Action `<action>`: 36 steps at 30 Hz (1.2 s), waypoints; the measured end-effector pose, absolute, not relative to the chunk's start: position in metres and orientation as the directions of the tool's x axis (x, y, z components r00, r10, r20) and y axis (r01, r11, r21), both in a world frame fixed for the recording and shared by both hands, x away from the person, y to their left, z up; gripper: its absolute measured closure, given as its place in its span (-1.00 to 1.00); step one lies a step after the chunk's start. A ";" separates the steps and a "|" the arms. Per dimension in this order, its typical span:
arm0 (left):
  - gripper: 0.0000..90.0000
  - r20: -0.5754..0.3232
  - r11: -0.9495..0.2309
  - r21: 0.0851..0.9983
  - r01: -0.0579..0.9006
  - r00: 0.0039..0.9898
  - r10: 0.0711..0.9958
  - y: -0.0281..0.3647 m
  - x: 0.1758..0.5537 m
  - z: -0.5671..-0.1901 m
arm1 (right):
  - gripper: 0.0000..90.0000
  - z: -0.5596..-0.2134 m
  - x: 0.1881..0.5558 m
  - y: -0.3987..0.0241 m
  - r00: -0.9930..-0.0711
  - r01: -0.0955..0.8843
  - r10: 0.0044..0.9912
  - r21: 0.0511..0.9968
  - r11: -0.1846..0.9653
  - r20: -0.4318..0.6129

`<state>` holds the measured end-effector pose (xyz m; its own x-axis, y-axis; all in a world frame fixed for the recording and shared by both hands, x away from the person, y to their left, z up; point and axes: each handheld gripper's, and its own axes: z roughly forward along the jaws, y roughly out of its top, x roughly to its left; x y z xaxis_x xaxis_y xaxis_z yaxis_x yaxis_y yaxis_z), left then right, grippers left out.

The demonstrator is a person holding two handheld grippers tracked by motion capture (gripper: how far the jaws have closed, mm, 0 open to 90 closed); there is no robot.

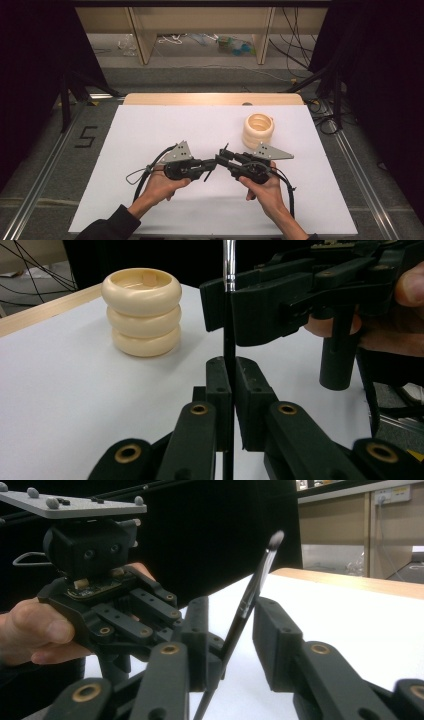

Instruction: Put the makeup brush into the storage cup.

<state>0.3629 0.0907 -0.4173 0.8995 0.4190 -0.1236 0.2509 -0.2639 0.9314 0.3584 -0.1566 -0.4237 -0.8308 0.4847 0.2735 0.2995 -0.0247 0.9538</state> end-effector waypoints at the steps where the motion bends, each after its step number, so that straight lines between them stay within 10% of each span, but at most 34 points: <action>1: 0.89 -0.122 -0.264 0.932 0.250 0.899 0.420 0.090 0.363 -0.417 | 0.57 -0.423 0.358 -0.157 -0.830 0.313 0.483 0.950 -0.011 0.279; 25: 0.87 -0.121 -0.255 0.937 0.238 0.907 0.404 0.088 0.360 -0.416 | 0.90 -0.424 0.358 -0.156 -0.842 0.318 0.443 0.947 -0.052 0.307; 36: 0.18 -0.119 -0.264 0.936 0.233 0.915 0.385 0.092 0.356 -0.413 | 0.90 -0.420 0.359 -0.163 -0.833 0.300 0.471 0.952 -0.054 0.289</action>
<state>0.3559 0.0923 -0.4127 0.9153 0.3847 -0.1192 0.2327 -0.2636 0.9361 0.3587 -0.1632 -0.4197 -0.8332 0.4712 0.2894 0.3004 -0.0539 0.9523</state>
